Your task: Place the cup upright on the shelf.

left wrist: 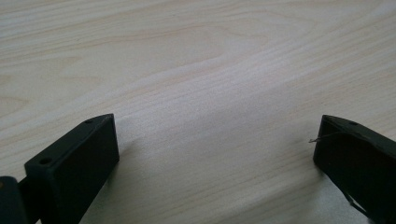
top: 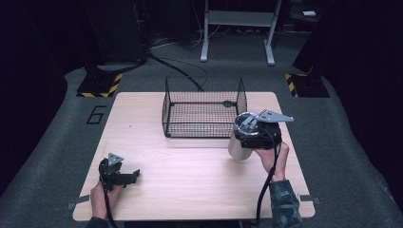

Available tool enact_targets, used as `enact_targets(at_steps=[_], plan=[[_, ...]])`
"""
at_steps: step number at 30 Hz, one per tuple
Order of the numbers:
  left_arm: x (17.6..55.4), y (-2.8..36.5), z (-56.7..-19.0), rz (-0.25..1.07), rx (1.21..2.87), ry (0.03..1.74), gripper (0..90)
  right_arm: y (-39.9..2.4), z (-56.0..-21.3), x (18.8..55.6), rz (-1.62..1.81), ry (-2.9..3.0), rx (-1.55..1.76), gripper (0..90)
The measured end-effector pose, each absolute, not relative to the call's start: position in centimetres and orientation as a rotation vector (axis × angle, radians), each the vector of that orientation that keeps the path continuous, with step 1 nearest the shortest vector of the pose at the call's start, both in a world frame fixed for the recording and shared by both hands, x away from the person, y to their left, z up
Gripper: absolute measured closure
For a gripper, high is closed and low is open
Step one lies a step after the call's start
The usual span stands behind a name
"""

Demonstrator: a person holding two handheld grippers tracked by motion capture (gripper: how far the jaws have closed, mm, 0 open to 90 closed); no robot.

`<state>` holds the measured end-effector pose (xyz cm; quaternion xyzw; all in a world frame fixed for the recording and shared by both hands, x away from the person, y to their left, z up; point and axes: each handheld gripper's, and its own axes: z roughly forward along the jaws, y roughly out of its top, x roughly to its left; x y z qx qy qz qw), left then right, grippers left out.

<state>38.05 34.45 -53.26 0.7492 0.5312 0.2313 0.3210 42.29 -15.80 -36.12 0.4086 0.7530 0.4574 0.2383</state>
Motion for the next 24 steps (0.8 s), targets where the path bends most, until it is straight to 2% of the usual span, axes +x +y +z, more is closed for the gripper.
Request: enact_targets(at_steps=[24], plan=[[38.0,34.5,-53.3,0.610,1.960,1.406,0.1,-9.4,-30.6,45.0,1.273,2.129,0.981,3.7]])
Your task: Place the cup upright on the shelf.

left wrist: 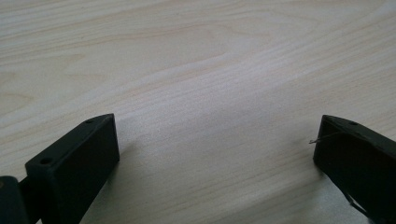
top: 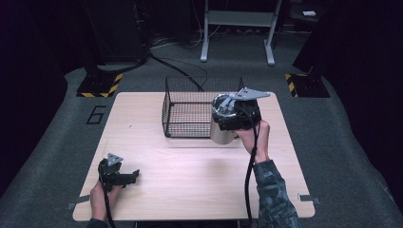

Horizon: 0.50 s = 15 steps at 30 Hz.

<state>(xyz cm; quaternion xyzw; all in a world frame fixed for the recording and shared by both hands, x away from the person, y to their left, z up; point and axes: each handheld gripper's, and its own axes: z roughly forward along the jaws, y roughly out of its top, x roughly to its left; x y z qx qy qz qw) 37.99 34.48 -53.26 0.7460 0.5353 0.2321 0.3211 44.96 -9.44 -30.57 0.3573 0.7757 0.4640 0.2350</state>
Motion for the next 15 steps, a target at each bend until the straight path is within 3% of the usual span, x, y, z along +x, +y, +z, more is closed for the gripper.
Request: enact_targets(at_steps=[15], plan=[[38.0,34.5,-53.2,0.603,1.965,1.408,0.1,-6.3,-29.1,48.6,1.244,2.162,0.960,3.7]])
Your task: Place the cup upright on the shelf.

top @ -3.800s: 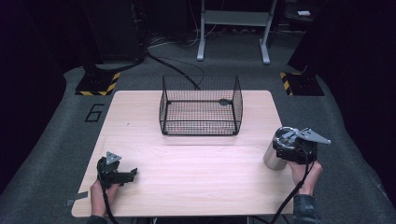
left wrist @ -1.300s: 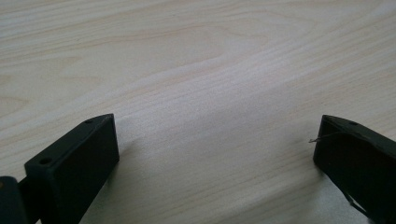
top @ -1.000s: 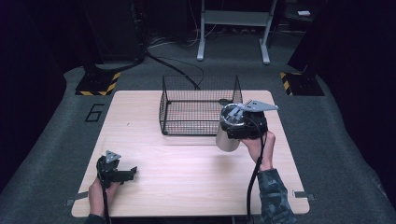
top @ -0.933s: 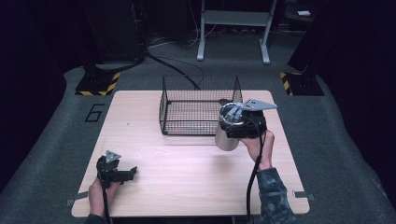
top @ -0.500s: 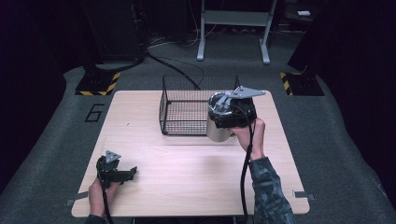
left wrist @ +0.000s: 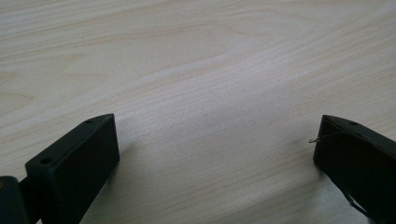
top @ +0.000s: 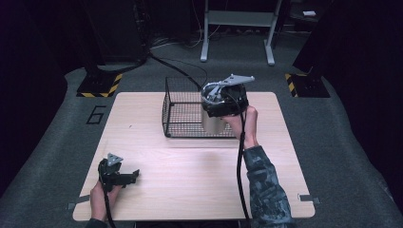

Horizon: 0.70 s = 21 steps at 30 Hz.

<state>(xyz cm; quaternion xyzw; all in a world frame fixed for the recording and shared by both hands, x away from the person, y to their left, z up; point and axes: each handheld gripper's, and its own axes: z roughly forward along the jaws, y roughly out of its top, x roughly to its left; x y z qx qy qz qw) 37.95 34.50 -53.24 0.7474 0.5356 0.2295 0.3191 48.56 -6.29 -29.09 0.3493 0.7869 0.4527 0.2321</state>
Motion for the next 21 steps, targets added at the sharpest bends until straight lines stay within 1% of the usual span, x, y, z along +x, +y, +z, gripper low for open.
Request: enact_targets(at_steps=[10,21], plan=[[38.0,34.5,-53.2,0.603,1.965,1.409,0.1,-4.3,-28.6,51.3,1.221,2.176,0.966,3.7],[37.9,34.6,-53.2,0.602,1.983,1.401,0.1,-3.3,-28.5,53.2,1.203,2.160,0.992,3.7]])
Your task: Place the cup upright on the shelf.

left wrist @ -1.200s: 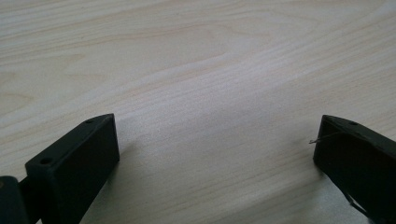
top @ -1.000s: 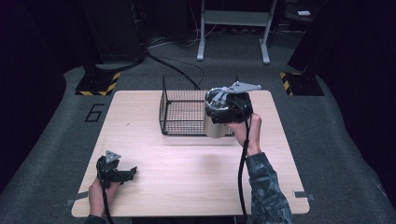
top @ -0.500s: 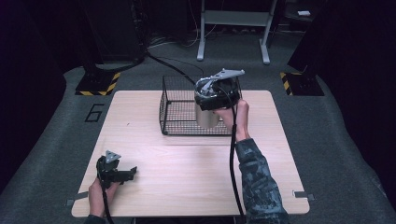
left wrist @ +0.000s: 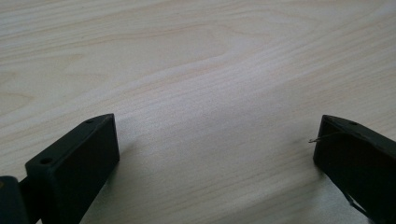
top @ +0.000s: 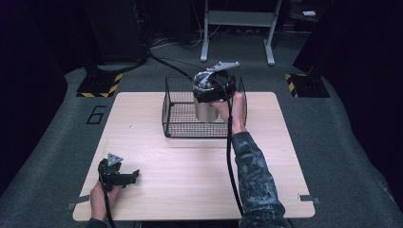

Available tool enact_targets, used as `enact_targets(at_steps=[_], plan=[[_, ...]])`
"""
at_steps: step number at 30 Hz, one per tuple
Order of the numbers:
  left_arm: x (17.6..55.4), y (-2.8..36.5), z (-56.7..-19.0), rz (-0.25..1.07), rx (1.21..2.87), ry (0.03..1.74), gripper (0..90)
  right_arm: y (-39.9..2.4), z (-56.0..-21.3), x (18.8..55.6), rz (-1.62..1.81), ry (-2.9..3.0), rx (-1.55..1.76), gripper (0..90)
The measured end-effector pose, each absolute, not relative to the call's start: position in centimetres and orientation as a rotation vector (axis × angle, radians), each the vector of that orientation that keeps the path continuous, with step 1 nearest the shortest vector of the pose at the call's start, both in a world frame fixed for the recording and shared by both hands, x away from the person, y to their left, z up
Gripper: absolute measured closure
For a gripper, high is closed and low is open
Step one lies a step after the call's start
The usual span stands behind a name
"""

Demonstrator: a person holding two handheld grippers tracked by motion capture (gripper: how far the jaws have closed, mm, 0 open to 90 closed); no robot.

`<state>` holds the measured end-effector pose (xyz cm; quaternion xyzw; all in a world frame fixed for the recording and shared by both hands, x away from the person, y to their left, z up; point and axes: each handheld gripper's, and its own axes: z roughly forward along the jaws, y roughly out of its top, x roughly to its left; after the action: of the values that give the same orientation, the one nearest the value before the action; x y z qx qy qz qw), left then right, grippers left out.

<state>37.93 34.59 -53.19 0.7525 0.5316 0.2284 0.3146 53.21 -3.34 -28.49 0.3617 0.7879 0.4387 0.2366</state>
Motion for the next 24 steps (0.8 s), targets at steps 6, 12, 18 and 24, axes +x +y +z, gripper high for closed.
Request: enact_targets(at_steps=[6,12,18,24], plan=[[37.9,34.6,-53.2,0.600,1.985,1.402,0.1,-2.4,-28.7,54.7,1.204,2.125,1.011,3.7],[37.9,34.5,-53.2,0.594,1.974,1.410,0.1,-1.8,-29.3,56.3,1.175,2.106,1.065,3.7],[37.9,34.5,-53.2,0.595,1.974,1.410,0.1,-1.9,-30.7,58.3,1.170,2.085,1.112,3.7],[37.9,34.5,-53.2,0.595,1.974,1.410,0.1,-2.2,-32.4,59.9,1.153,2.086,1.166,3.7]])
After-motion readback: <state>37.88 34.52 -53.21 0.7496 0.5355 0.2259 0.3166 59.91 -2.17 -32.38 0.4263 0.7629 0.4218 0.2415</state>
